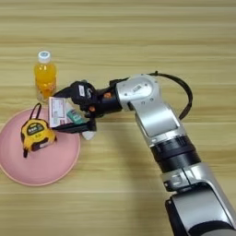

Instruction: Move the objects on the table

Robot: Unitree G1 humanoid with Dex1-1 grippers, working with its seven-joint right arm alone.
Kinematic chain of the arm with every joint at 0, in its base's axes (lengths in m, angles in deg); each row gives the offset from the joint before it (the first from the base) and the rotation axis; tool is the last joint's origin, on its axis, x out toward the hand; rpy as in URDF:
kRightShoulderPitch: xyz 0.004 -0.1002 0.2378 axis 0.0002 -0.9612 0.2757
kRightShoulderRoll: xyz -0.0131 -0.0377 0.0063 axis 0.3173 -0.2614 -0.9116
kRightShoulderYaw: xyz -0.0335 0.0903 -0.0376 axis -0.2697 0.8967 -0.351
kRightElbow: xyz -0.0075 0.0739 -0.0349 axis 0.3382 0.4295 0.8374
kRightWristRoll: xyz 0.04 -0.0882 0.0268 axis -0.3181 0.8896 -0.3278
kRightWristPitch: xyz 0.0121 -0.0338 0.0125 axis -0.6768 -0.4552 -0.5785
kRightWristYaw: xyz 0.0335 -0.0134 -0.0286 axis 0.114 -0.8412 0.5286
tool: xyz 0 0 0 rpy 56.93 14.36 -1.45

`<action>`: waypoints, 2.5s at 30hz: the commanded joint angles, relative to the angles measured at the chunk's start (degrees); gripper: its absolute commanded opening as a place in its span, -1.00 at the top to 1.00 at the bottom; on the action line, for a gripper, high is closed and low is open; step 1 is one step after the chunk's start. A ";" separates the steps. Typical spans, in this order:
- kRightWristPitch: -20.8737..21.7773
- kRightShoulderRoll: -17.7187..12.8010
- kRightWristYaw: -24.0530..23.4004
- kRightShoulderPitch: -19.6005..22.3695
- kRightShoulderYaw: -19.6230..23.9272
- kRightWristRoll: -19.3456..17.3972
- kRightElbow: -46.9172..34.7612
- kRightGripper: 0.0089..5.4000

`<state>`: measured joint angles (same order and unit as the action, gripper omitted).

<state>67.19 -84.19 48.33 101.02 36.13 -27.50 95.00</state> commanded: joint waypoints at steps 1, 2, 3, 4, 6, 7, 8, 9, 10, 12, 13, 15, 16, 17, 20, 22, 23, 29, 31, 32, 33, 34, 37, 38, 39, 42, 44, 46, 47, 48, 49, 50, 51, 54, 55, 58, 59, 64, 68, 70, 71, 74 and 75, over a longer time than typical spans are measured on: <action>1.19 -1.81 -1.63 5.11 0.71 0.18 2.40 -0.46; 1.45 -1.91 -1.53 5.11 0.59 0.29 3.17 -0.46; 1.64 -2.00 -1.37 5.08 0.45 0.34 3.66 -0.46; 1.71 -2.09 -1.20 5.02 0.29 0.38 3.87 -0.46; 1.88 -2.30 -0.92 4.95 -0.06 0.54 4.07 -0.46; 1.92 -2.41 -0.73 4.95 -0.26 0.68 4.29 -0.46; 2.06 -2.56 -0.46 4.93 -0.48 0.87 4.61 -0.46; 2.19 -2.67 -0.26 4.92 -0.65 1.03 4.89 -0.46; 2.35 -2.76 -0.13 4.91 -0.82 1.23 5.29 -0.46; 2.69 -2.86 0.09 4.94 -1.12 1.60 6.06 -0.46; 2.82 -2.89 0.23 4.98 -1.32 1.78 6.40 -0.46; 3.28 -2.91 0.48 5.11 -1.81 2.29 7.04 -0.46; 3.43 -2.86 0.54 5.17 -2.06 2.48 7.30 -0.46; 3.54 -2.82 0.65 5.23 -2.35 2.68 7.51 -0.46; 3.62 -2.55 0.82 5.64 -3.15 3.28 8.84 -0.46; 4.08 -2.30 0.78 6.11 -3.63 3.80 10.66 -0.46; 4.35 -2.11 0.66 6.35 -3.81 4.00 11.48 -0.46; 5.97 -0.17 -0.27 7.76 -5.11 5.27 15.51 -0.46; 6.80 0.69 -0.57 8.18 -5.69 6.03 17.26 -0.46; 7.15 1.02 -0.59 8.35 -5.93 6.36 17.96 -0.46; 7.49 1.40 -0.69 8.57 -6.16 6.64 18.65 -0.46; 7.72 1.78 -0.73 8.79 -6.41 6.89 19.13 -0.46; 8.39 2.73 -0.86 9.45 -6.96 7.56 20.66 -0.46; 8.63 2.94 -0.90 9.66 -7.09 7.76 21.34 -0.46; 9.02 3.26 -1.08 9.97 -7.21 8.13 22.44 -0.46; 9.81 3.97 -1.35 10.62 -7.49 8.89 24.75 -0.46; 10.45 4.36 -1.54 11.05 -7.59 9.31 26.23 -0.46; 10.91 4.59 -1.60 11.28 -7.48 9.56 27.07 -0.59; 11.05 4.65 -1.56 11.32 -7.42 9.57 27.26 -0.62; 11.20 4.72 -1.49 11.34 -7.37 9.56 27.37 -0.67; 11.32 4.77 -1.45 11.35 -7.33 9.55 27.48 -0.74; 11.41 4.81 -1.40 11.37 -7.28 9.53 27.50 -0.77; 11.45 4.84 -1.36 11.38 -7.25 9.53 27.50 -0.82; 11.27 4.85 -1.17 11.46 -6.97 9.23 26.83 -0.94; 10.95 4.85 -0.92 11.48 -6.56 8.66 26.22 -0.99; 10.22 4.36 -0.74 11.55 -4.75 6.88 23.49 -0.99; 9.97 4.13 -0.72 11.51 -4.17 6.37 22.53 -0.99; 7.51 2.30 -0.10 9.89 -0.91 3.02 16.53 -0.99; 5.32 0.92 -0.49 8.15 1.94 0.33 12.93 -0.99; 4.46 0.24 -0.78 7.12 3.16 -0.79 11.47 -0.99; 4.16 -0.17 -0.83 6.63 3.75 -1.33 10.80 -0.99; 3.56 -1.40 -1.67 5.45 5.81 -2.50 9.76 -0.99; 3.44 -1.90 -2.21 4.99 6.69 -2.92 9.76 -0.99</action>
<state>70.42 -83.55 49.06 103.14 39.65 -28.47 107.34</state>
